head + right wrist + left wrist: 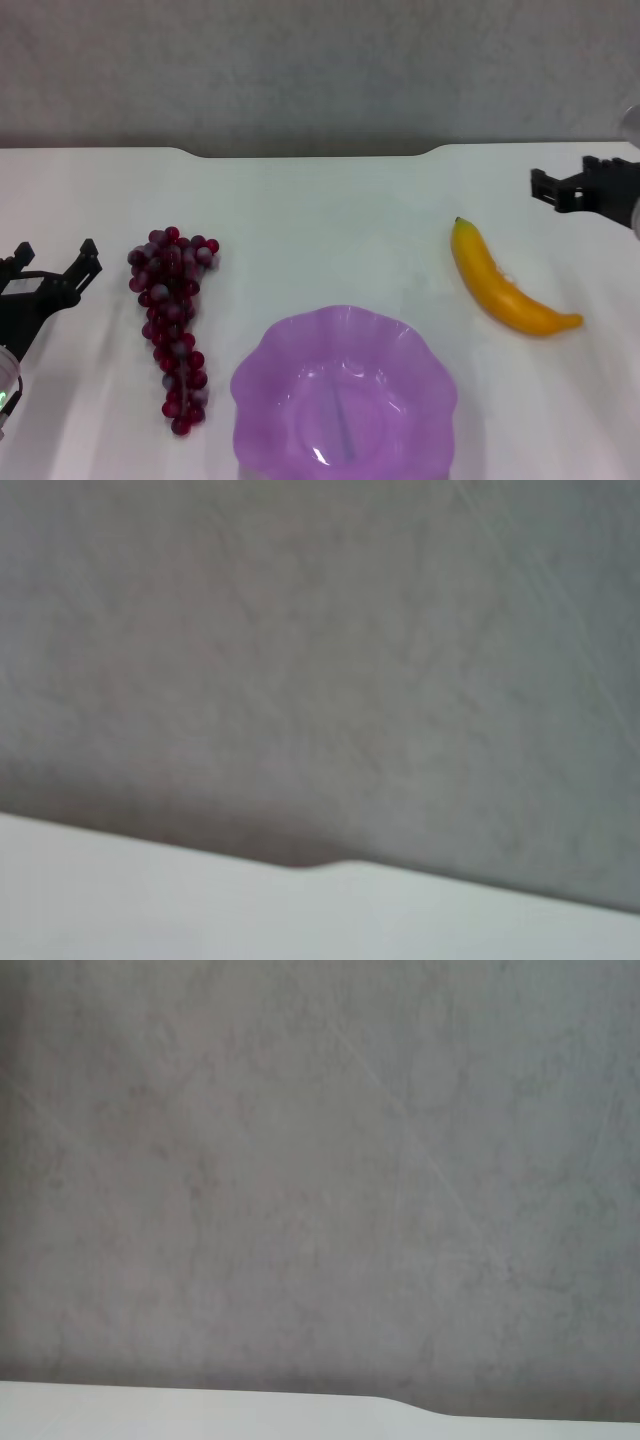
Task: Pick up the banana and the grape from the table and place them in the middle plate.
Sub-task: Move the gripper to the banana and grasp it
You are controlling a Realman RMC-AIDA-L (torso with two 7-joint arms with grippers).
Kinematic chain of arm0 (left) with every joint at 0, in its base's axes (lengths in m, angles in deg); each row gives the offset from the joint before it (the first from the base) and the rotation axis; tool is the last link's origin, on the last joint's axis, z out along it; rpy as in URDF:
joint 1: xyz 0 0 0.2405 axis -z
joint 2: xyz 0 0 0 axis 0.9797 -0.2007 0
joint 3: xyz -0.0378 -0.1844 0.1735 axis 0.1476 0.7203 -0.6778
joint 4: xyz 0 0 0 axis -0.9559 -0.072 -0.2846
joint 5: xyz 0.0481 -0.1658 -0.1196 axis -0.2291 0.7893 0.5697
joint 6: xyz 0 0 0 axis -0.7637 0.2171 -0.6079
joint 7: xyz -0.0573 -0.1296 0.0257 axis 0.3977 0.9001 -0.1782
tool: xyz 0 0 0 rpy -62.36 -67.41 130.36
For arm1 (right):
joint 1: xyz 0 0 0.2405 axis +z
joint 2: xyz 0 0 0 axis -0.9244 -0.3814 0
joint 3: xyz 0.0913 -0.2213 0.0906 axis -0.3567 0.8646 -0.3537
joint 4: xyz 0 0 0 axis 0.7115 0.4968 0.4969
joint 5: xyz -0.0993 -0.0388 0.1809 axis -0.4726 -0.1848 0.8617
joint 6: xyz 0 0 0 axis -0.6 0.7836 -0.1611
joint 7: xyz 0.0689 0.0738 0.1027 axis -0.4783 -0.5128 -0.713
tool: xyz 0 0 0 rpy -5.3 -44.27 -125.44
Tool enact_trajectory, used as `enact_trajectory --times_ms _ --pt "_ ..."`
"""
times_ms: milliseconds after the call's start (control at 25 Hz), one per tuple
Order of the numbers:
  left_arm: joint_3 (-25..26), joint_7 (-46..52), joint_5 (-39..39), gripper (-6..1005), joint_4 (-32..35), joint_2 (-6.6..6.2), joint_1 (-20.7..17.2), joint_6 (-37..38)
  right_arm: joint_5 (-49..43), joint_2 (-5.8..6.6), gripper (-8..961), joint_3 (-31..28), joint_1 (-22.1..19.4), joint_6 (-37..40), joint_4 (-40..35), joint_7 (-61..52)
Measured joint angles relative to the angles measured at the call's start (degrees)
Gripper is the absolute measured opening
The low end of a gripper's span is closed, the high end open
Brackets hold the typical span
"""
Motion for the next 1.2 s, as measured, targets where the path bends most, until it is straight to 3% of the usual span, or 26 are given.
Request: enact_trajectory --times_ms 120,160,200,320,440,560,960,1040,1200 --pt "0.0 0.0 0.0 893 0.1 0.0 0.1 0.0 5.3 -0.27 695 -3.2 0.7 -2.7 -0.3 6.9" --pt "0.0 0.0 0.0 893 0.2 0.0 0.1 0.0 15.3 -0.52 695 -7.5 1.6 -5.8 -1.3 17.6" --pt "0.0 0.0 0.0 893 0.2 0.0 0.1 0.0 15.3 -0.52 695 -7.5 1.6 -5.8 -1.3 17.6" --pt "0.0 0.0 0.1 893 0.3 0.0 0.2 0.0 29.6 -2.05 695 -17.0 4.1 -13.7 -5.2 34.8" --pt "0.0 0.0 0.0 893 0.4 0.0 0.2 0.0 33.8 -3.48 695 -27.8 8.4 -23.8 -11.5 44.1" --pt "0.0 0.0 0.0 893 0.5 0.0 0.2 0.0 33.3 -3.43 695 -35.4 12.9 -30.4 -19.2 48.8" --pt "0.0 0.1 0.2 893 0.5 0.0 0.5 0.0 21.1 -3.54 695 -37.8 19.1 -32.7 -25.8 47.6" --pt "0.0 0.1 0.2 893 0.5 0.0 0.6 0.0 21.0 -4.53 695 -37.5 19.7 -30.2 -26.7 49.3" --pt "0.0 0.1 0.2 893 0.5 0.03 0.8 0.0 21.3 -4.93 695 -37.0 20.4 -27.7 -28.7 50.4"
